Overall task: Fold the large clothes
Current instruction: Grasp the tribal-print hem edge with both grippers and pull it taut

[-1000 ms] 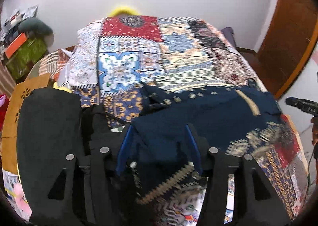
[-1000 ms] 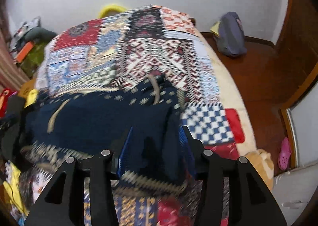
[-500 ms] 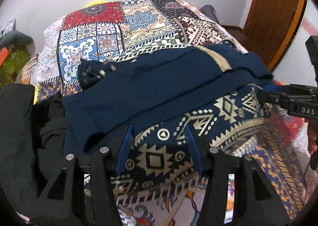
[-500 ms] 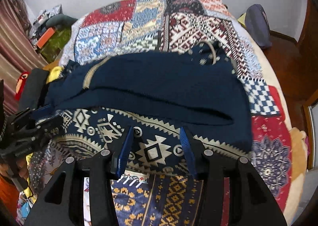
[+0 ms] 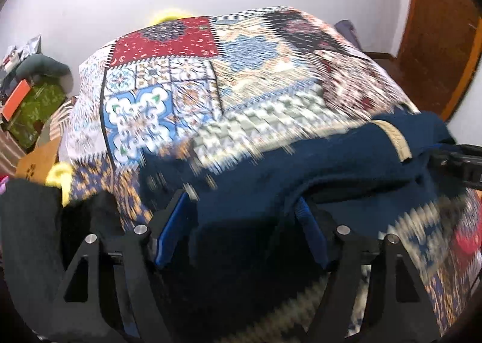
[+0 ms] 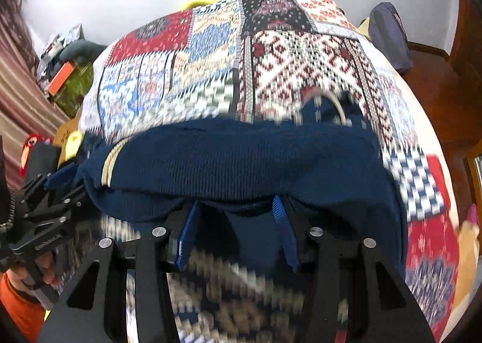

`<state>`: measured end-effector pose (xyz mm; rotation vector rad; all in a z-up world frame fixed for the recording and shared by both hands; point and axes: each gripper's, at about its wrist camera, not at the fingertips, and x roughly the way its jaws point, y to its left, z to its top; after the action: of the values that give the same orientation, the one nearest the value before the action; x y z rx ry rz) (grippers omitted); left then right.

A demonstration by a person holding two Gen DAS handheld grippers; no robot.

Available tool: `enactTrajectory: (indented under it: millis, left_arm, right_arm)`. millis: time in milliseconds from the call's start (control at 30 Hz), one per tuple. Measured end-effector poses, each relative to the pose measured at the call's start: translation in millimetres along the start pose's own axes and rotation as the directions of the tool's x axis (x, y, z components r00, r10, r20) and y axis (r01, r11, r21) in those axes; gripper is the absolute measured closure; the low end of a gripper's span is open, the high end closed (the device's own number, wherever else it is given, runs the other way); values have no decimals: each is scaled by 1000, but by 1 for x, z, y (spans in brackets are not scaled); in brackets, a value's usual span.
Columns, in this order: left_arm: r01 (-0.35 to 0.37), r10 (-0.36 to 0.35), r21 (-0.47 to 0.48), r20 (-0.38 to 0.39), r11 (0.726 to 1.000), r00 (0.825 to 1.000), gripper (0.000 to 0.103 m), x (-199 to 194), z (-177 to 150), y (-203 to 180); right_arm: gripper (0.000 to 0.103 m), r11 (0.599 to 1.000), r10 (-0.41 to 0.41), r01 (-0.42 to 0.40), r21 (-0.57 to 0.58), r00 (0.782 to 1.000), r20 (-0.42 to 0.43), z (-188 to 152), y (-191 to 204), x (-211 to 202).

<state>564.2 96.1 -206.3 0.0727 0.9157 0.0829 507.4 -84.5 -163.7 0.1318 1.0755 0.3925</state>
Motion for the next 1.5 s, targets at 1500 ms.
enactTrajectory:
  millis: [1500]
  left_arm:
    - [115, -117, -409, 19, 905, 993, 24, -99, -158, 56]
  right_arm:
    - [23, 970, -194, 198, -139, 980, 44, -94, -3, -63]
